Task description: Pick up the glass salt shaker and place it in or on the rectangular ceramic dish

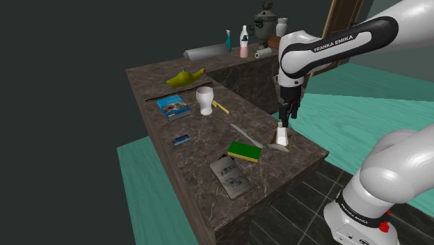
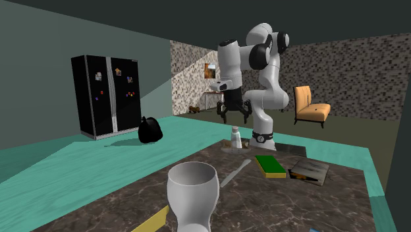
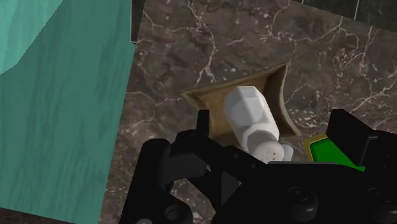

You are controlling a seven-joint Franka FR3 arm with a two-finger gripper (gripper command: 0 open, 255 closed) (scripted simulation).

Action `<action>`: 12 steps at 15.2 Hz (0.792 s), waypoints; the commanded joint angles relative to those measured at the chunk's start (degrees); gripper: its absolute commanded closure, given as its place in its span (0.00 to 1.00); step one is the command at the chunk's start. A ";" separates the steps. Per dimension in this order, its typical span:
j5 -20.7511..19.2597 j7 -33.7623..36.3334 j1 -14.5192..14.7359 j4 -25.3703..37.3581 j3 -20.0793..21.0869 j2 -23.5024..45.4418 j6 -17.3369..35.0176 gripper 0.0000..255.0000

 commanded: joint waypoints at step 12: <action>0.31 -0.07 0.17 7.21 0.29 -0.11 -7.32 0.00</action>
